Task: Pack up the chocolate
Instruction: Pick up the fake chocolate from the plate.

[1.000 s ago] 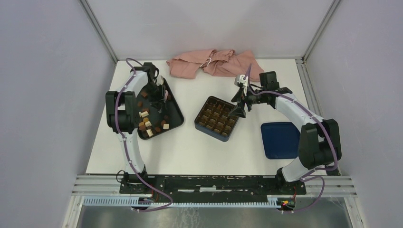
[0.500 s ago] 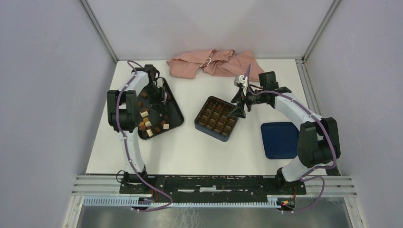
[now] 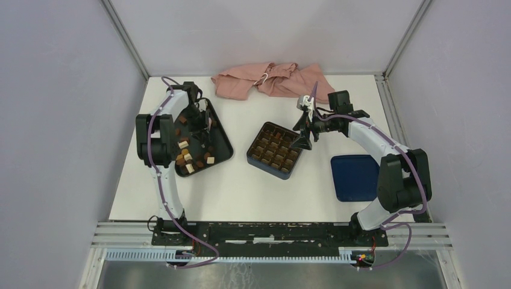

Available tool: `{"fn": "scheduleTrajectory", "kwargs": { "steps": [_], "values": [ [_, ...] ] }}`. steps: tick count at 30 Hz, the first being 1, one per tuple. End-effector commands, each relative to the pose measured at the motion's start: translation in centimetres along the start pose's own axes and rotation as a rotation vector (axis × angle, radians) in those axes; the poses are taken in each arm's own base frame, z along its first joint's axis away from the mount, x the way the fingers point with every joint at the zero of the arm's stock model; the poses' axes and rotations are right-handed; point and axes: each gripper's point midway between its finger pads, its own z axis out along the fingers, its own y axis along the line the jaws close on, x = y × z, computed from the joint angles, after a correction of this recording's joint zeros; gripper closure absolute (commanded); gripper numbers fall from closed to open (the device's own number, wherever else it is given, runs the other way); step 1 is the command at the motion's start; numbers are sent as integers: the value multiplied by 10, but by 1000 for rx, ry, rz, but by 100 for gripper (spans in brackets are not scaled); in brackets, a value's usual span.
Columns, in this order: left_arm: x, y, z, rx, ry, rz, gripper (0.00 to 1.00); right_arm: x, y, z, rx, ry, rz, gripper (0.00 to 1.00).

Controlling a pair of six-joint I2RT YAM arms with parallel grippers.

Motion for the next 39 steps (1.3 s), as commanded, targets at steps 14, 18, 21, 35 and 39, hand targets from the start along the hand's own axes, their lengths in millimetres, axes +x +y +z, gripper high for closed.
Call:
{"fn": "scheduleTrajectory", "kwargs": {
  "steps": [14,18,21,35,39],
  "values": [
    [43,-8,-33,53,-161,41,83,-20,0,-5,-6,-41,-65,14],
    [55,-14,-34,100,-194,38,85,-16,-4,-4,6,-28,-66,15],
    [66,-14,-29,124,-208,32,86,-14,-6,-4,13,-20,-66,14],
    [74,-34,-33,250,-259,62,87,3,-16,0,45,25,-48,15],
    [80,-42,-41,293,-277,77,87,11,-27,-2,95,67,-53,15]
  ]
}}
